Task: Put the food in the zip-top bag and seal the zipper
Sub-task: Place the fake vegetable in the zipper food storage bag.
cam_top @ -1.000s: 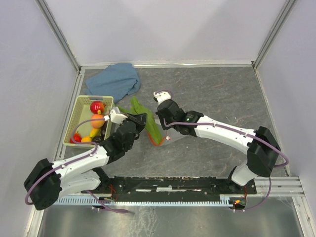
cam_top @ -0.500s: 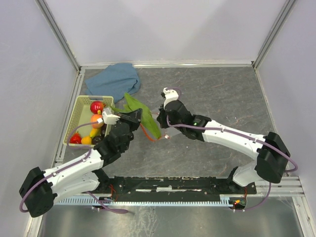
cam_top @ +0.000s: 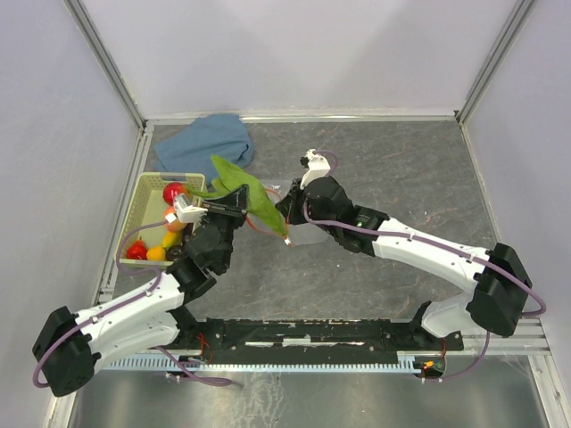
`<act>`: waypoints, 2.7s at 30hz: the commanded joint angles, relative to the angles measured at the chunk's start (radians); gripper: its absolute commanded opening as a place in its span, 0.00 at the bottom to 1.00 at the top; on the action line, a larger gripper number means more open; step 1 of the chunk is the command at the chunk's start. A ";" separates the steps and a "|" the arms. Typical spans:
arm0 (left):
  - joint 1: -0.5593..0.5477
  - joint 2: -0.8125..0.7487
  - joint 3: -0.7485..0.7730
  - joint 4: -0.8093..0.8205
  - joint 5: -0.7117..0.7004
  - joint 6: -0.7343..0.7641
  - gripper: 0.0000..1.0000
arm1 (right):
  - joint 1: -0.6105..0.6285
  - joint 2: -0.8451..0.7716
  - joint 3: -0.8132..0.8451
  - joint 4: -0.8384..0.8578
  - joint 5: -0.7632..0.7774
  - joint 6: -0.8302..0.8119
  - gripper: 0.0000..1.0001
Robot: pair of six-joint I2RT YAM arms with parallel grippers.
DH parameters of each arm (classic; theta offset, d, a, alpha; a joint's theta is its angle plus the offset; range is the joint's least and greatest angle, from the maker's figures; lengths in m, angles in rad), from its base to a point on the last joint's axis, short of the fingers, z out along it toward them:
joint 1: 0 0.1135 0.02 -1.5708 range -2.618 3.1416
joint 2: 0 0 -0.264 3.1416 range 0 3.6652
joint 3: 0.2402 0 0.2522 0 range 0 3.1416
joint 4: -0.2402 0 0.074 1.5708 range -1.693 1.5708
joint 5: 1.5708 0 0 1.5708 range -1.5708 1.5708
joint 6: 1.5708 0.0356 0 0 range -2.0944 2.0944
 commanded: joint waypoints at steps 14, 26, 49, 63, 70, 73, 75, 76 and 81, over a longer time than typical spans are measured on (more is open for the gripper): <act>-0.139 0.156 -0.027 0.151 -0.105 0.199 0.17 | -0.049 -0.046 0.005 0.104 -0.043 0.042 0.01; -0.139 0.089 0.070 -0.144 -0.092 0.155 0.63 | -0.097 -0.050 -0.042 0.136 -0.105 0.049 0.02; -0.076 -0.011 0.257 -0.746 0.140 0.218 0.84 | -0.176 -0.089 -0.079 0.140 -0.146 0.076 0.02; 0.079 0.056 0.088 -0.563 0.531 0.032 0.74 | -0.193 -0.083 -0.081 0.157 -0.180 0.096 0.02; 0.079 0.113 0.083 -0.536 0.573 -0.021 0.68 | -0.196 -0.083 -0.079 0.156 -0.188 0.099 0.02; 0.079 0.086 0.079 -0.555 0.575 -0.024 0.70 | -0.199 -0.080 -0.080 0.156 -0.188 0.099 0.02; 0.079 0.038 0.098 -0.627 0.530 0.002 0.72 | -0.202 -0.073 -0.079 0.157 -0.197 0.099 0.02; 0.079 0.021 0.112 -0.664 0.507 0.019 0.73 | -0.202 -0.072 -0.079 0.158 -0.199 0.100 0.02; 0.117 -0.037 0.199 -0.835 0.441 0.133 0.81 | -0.207 -0.072 -0.080 0.156 -0.211 0.098 0.02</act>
